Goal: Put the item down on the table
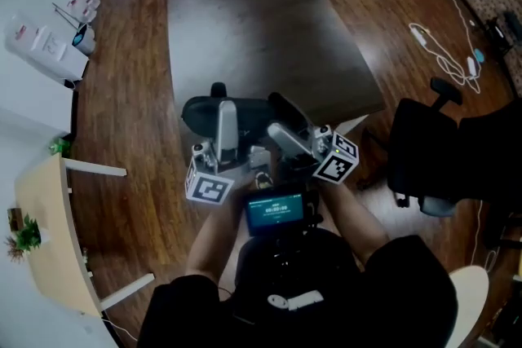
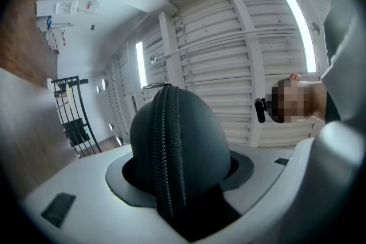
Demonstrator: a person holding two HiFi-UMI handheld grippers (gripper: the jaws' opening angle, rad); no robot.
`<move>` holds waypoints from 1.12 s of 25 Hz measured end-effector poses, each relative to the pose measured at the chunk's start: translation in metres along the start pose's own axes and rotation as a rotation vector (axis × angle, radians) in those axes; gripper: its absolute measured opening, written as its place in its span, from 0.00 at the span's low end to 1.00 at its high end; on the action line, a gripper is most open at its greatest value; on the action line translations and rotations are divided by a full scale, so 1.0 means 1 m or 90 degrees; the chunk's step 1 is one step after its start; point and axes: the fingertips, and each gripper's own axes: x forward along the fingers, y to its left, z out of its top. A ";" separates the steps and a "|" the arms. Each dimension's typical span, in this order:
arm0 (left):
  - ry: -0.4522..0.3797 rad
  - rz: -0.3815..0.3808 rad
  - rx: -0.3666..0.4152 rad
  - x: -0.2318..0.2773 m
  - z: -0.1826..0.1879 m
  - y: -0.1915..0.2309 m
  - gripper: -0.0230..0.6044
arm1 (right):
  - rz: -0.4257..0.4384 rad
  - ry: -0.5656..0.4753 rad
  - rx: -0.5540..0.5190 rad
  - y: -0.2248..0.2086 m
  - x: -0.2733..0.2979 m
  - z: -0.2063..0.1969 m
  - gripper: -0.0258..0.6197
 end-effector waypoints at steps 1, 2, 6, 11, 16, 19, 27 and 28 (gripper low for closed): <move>0.003 -0.001 -0.007 0.005 0.000 0.009 0.45 | 0.005 -0.008 0.009 -0.008 0.009 0.002 0.68; 0.005 0.001 -0.014 0.009 0.000 0.018 0.45 | 0.010 -0.010 0.011 -0.015 0.017 0.005 0.67; -0.002 0.014 -0.050 0.020 0.004 0.054 0.45 | 0.039 0.011 0.005 -0.032 0.044 -0.001 0.61; 0.035 -0.026 -0.012 0.033 0.011 0.075 0.46 | 0.021 0.033 -0.065 -0.052 0.070 0.008 0.54; 0.045 -0.058 -0.021 0.024 0.025 0.090 0.50 | 0.024 0.015 -0.029 -0.059 0.073 0.013 0.45; 0.009 -0.038 -0.007 0.023 0.048 0.103 0.50 | 0.001 -0.038 -0.035 -0.067 0.073 0.039 0.18; -0.013 -0.004 -0.034 0.033 0.049 0.122 0.45 | -0.024 0.071 -0.089 -0.085 0.076 0.015 0.43; -0.017 -0.004 -0.043 0.035 0.049 0.124 0.45 | -0.023 0.077 -0.088 -0.089 0.077 0.013 0.51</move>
